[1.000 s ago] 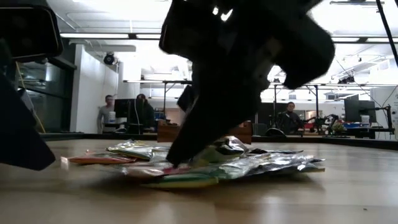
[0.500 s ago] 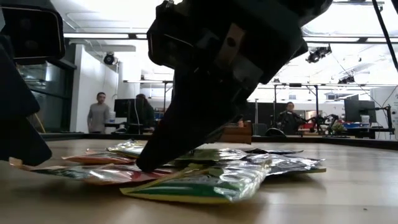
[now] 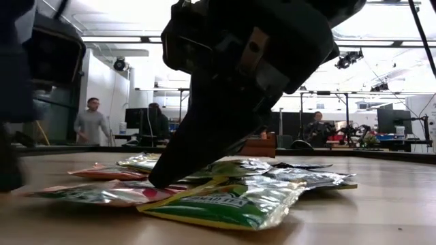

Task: Pick & Place Tea
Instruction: Put the orange tea bag into the right section of the wooden organizer

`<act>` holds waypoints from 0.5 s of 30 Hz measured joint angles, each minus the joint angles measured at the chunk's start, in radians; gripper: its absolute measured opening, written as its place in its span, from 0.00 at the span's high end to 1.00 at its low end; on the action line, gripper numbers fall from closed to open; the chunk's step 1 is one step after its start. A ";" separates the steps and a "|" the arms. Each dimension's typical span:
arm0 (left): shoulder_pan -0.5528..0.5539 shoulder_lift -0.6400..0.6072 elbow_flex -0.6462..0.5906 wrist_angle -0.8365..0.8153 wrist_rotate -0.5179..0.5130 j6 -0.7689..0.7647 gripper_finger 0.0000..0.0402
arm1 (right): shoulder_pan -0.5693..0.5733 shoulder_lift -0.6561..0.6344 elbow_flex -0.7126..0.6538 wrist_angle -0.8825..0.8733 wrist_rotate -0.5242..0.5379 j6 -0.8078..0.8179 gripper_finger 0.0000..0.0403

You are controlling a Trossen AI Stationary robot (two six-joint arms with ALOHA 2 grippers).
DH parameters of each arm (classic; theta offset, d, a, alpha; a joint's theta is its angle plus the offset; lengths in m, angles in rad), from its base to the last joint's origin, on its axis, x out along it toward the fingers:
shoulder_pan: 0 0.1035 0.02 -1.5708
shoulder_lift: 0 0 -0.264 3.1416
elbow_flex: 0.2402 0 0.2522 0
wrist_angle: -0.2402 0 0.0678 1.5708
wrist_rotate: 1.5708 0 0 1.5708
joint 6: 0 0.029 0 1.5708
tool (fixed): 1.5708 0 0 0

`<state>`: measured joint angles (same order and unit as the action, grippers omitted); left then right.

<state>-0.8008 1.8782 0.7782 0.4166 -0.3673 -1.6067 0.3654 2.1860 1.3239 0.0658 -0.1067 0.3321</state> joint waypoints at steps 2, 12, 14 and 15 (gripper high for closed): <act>0.024 0.001 0.000 0.010 0.124 -0.019 0.53 | 0.008 0.000 0.000 0.000 0.009 0.000 1.00; 0.107 0.003 0.000 -0.033 0.248 -0.033 0.53 | 0.054 0.000 -0.001 -0.001 0.034 0.008 1.00; 0.112 0.003 0.000 -0.036 0.250 -0.033 0.53 | 0.058 0.000 -0.001 -0.001 0.034 0.008 1.00; 0.113 0.003 0.000 -0.036 0.250 -0.033 0.53 | 0.059 0.000 -0.001 -0.001 0.034 0.008 1.00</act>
<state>-0.6883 1.8812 0.7778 0.3802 -0.1175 -1.6395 0.4247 2.1864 1.3231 0.0647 -0.0727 0.3397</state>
